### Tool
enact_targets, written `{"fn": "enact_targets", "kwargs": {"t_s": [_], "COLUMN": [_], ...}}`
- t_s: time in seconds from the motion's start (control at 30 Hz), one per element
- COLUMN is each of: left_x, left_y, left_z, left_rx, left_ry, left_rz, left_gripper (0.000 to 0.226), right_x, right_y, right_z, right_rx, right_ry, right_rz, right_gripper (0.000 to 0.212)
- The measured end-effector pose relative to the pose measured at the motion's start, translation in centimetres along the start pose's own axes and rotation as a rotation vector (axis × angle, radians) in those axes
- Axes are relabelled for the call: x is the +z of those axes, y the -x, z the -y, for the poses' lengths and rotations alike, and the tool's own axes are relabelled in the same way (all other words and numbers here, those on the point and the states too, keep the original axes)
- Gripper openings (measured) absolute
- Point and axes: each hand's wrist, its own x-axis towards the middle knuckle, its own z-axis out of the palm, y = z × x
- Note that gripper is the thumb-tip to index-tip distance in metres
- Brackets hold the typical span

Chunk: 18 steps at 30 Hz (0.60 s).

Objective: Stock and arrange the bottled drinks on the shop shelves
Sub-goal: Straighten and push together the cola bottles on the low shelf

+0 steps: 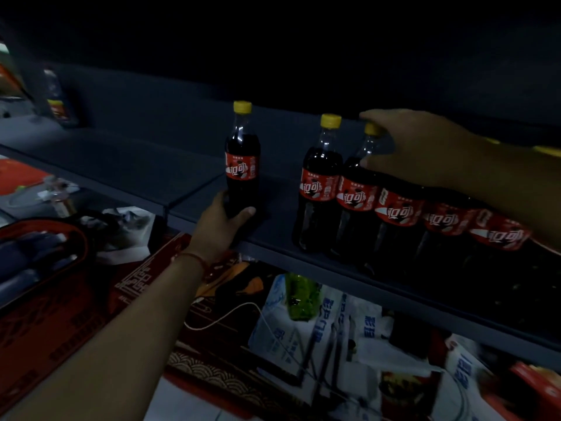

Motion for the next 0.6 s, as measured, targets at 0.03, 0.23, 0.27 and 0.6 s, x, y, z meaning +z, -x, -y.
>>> {"fn": "enact_targets", "kwargs": {"t_s": [0.03, 0.23, 0.27, 0.6], "left_x": [0.3, 2.3, 2.7, 3.6], "left_y": [0.0, 0.8, 1.0, 2.8], "left_z": [-0.1, -0.9, -1.0, -3.2], "left_rx": [0.002, 0.057, 0.067, 0.050], "left_ry": [-0.007, 0.023, 0.038, -0.004], "left_rz": [0.008, 0.130, 0.170, 0.156], "left_gripper": [0.067, 0.053, 0.052, 0.049], "right_x": [0.1, 1.5, 1.6, 0.6], "right_y": [0.1, 0.7, 0.9, 2.6], "right_z": [0.0, -0.2, -0.1, 0.3], "right_rx": [-0.005, -0.034, -0.027, 0.012], "right_ry": [0.004, 0.131, 0.139, 0.109], "right_rz": [-0.024, -0.137, -0.141, -0.063], "right_gripper": [0.073, 0.080, 0.081, 0.083]}}
